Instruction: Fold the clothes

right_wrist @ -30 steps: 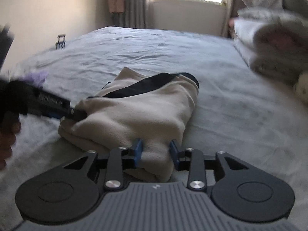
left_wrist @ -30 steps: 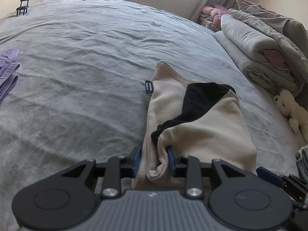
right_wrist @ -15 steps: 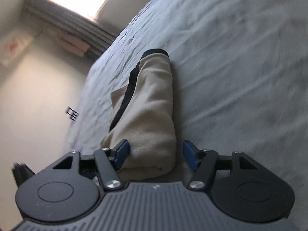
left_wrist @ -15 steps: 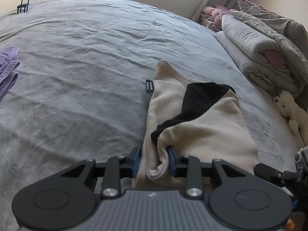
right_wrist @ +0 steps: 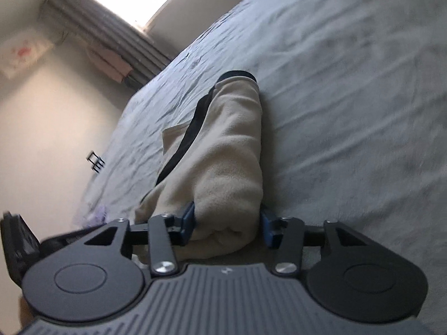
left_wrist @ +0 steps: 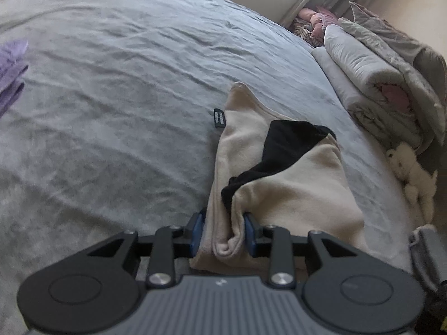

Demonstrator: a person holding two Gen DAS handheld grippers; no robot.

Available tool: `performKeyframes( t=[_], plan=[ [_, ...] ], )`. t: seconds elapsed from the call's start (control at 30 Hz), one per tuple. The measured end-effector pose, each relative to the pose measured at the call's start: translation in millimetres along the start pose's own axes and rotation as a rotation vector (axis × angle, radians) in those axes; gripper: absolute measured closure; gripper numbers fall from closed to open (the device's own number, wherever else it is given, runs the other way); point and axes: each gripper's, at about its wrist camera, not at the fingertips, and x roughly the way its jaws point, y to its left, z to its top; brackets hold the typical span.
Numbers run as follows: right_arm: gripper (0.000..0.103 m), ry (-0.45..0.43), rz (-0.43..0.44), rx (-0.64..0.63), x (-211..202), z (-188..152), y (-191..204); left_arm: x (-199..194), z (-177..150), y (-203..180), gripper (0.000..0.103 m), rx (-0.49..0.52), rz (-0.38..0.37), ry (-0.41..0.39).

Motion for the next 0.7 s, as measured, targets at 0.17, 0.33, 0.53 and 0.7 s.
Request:
performKeyframes(
  t=[0.17,0.33,0.53,0.7],
  plan=[
    [0.057,-0.007,-0.040,-0.075,-10,0,8,-1,-1,4,0.070,-0.052,-0.081,0.039],
    [0.058,-0.043,-0.104,-0.130,-42,-7,9,0,-20,-9,0.067,-0.055,-0.171,0.113],
    [0.057,-0.039,-0.160,-0.104,-71,-26,-15,-2,-38,-34,0.051,0.017,-0.198,0.151],
    [0.053,-0.022,-0.137,-0.107,-66,-23,-20,-3,-32,-23,0.039,-0.065,-0.209,0.128]
  ],
)
